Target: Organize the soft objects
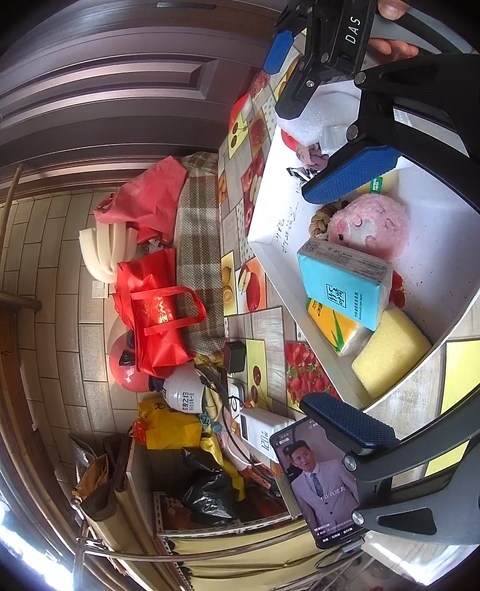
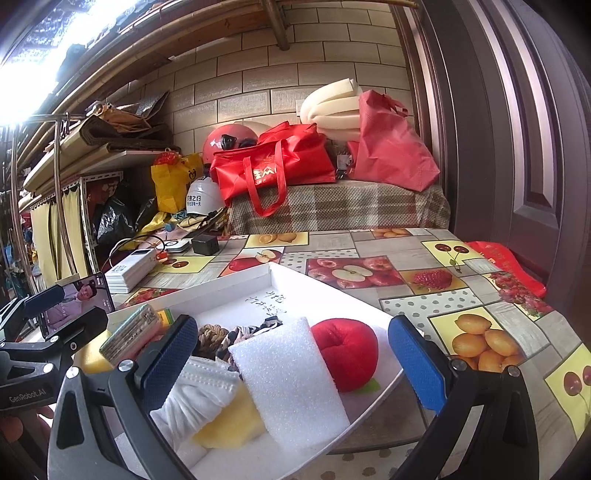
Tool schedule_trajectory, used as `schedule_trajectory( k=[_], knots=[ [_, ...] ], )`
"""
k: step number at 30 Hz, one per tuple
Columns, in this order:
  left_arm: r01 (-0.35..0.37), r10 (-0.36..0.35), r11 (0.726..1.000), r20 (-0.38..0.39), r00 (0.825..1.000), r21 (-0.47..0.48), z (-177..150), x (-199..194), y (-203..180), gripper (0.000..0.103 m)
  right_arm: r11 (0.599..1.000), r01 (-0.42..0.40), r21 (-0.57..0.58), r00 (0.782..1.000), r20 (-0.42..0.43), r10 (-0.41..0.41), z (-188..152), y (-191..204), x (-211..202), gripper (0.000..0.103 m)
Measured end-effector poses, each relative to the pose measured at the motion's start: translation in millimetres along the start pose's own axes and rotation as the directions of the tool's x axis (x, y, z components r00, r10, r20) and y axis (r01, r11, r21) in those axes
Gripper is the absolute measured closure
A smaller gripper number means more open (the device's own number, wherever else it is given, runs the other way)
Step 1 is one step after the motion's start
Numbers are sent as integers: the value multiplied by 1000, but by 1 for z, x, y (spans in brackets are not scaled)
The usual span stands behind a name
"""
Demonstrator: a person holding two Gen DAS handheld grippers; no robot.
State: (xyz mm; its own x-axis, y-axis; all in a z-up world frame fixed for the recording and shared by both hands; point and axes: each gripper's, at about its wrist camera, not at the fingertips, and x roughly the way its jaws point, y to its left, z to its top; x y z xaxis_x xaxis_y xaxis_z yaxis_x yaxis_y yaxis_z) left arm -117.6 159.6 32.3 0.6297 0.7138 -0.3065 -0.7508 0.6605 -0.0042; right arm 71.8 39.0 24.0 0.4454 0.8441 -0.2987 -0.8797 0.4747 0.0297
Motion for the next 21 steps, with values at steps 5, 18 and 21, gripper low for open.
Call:
schedule_trajectory(
  k=[5, 18, 21],
  knots=[
    [-3, 3, 1000, -1, 1000, 5, -3, -9, -5, 0, 999, -4, 39, 1000, -8, 4, -3, -10, -10, 0],
    [31, -30, 1000, -54, 998, 1, -18, -43, -36, 0, 998, 31, -61, 1000, 6, -30, -20, -11, -63, 0],
    [48, -47, 999, -51, 998, 23, -23, -56, -48, 0, 997, 46, -62, 999, -7, -46, -25, -16, -78, 0]
  ],
)
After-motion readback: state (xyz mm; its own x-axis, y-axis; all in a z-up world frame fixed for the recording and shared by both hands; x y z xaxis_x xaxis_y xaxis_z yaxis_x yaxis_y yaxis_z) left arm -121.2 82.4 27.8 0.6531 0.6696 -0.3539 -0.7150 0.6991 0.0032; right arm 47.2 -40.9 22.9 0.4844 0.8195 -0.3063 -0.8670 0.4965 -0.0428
